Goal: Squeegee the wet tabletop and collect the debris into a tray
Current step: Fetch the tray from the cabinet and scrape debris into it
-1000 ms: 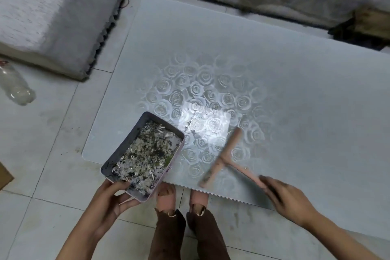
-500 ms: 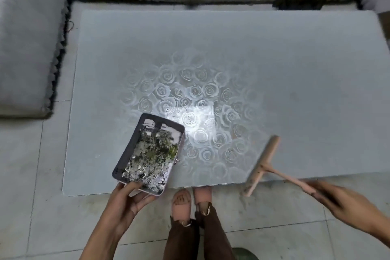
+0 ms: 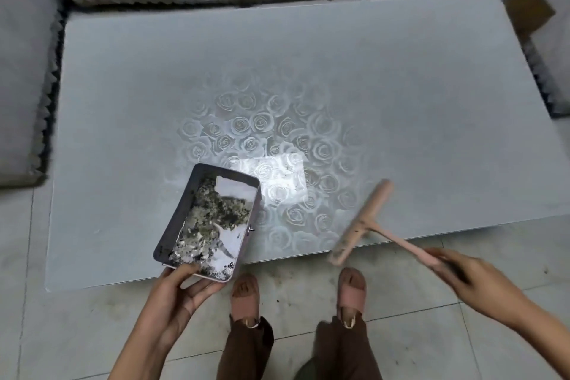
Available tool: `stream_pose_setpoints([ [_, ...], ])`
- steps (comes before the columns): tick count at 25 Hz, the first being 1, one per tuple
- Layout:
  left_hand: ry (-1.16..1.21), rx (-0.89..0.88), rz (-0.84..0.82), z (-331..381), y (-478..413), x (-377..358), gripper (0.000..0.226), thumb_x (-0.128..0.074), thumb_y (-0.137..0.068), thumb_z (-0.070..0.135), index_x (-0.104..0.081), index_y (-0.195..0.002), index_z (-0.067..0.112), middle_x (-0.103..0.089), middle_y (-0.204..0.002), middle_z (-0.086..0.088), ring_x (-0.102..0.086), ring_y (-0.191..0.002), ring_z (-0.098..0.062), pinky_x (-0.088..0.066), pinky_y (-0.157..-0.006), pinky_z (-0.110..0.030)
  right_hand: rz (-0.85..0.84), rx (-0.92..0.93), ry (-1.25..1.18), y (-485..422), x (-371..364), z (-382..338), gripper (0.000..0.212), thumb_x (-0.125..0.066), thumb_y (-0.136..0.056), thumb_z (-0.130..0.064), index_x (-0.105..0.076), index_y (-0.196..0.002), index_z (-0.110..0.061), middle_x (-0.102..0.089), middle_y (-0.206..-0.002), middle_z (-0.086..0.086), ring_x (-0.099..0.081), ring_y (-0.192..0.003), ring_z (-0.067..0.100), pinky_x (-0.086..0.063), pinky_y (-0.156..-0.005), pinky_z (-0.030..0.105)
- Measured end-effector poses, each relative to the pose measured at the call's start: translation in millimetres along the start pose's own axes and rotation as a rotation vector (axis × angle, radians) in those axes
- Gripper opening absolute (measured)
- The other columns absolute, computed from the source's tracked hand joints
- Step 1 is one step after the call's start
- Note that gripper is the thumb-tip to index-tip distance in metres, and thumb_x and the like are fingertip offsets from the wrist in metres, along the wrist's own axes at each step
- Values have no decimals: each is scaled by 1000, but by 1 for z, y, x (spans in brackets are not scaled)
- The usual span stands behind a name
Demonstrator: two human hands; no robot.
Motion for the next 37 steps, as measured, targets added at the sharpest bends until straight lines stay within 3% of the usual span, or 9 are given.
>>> stream_pose_setpoints([
  [6, 149, 4, 62, -51, 2, -40, 10, -44, -87, -3, -52, -83, -4, -67, -76, -17, -70, -70, -42, -58, -64, -50, -28, 176, 353, -28, 12, 40, 36, -20, -93, -59, -44, -117, -46, -66, -91, -18, -63, -81, 14, -47, -61, 30],
  [10, 286, -55, 109, -93, 6, -83, 37, -41, -91, -2, -59, -58, -2, -61, -65, -13, -69, -67, -44, -59, -60, -49, -112, 280, 229, -52, 24, 54, 30, -32, -98, -50, -45, -124, -42, -65, -99, -17, -62, -90, 12, -48, -69, 30],
  [16, 368, -109, 125, -115, 10, -117, 51, -42, -91, 0, -65, -46, 6, -68, -68, -15, -70, -70, -40, -57, -67, -51, -66, 196, 223, -52, 96, 175, 20, -31, -87, -60, -38, -103, -69, -62, -91, -32, -65, -84, 6, -48, -64, 25],
  [20, 410, -146, 166, -119, 17, -115, 40, -42, -89, -2, -66, -57, -2, -70, -72, -18, -70, -68, -41, -58, -61, -52, -122, 410, 294, -101, 39, 87, 26, -36, -97, -46, -48, -119, -45, -65, -106, -15, -63, -95, 17, -49, -72, 33],
  [24, 433, -166, 230, -119, 22, -106, 36, -43, -89, -2, -66, -63, -3, -69, -79, -19, -71, -67, -38, -55, -64, -55, -127, 538, 301, -135, -6, -52, 24, -34, -99, -38, -45, -118, -28, -65, -99, 7, -61, -88, 32, -41, -64, 35],
  [27, 453, -168, 250, -116, 24, -96, 18, -44, -89, -2, -55, -75, 0, -63, -85, -17, -70, -65, -38, -56, -63, -54, -84, 577, 345, -147, 43, -28, 31, -29, -96, -54, -48, -113, -37, -67, -100, -2, -62, -90, 27, -41, -64, 34],
  [30, 491, -190, 260, -114, 19, -78, 35, -44, -89, -2, -62, -59, 1, -64, -79, -16, -71, -66, -36, -57, -61, -53, -74, 447, 466, -143, 111, 38, 59, -6, -75, -82, -46, -106, -52, -67, -91, -19, -63, -82, 12, -47, -63, 30],
  [32, 519, -190, 272, -114, 14, -67, 35, -43, -90, -1, -64, -62, 0, -67, -77, -16, -71, -67, -37, -58, -59, -50, -85, 425, 484, -150, 120, 45, 65, 0, -70, -84, -46, -105, -53, -66, -88, -20, -62, -79, 8, -49, -65, 28],
  [37, 574, -217, 292, -106, 3, -50, 18, -43, -88, -2, -60, -83, -2, -72, -76, -14, -70, -69, -40, -56, -65, -54, -167, 705, 459, -176, 20, -101, 29, -31, -98, -51, -49, -115, -38, -66, -101, -5, -61, -95, 25, -46, -69, 35],
])
Point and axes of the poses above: each hand's wrist, its own y-axis away from the middle knuckle, its own x-axis out of the back of the hand, z = x × y, the point moved 3 cm from there along -y, towards the middle knuckle
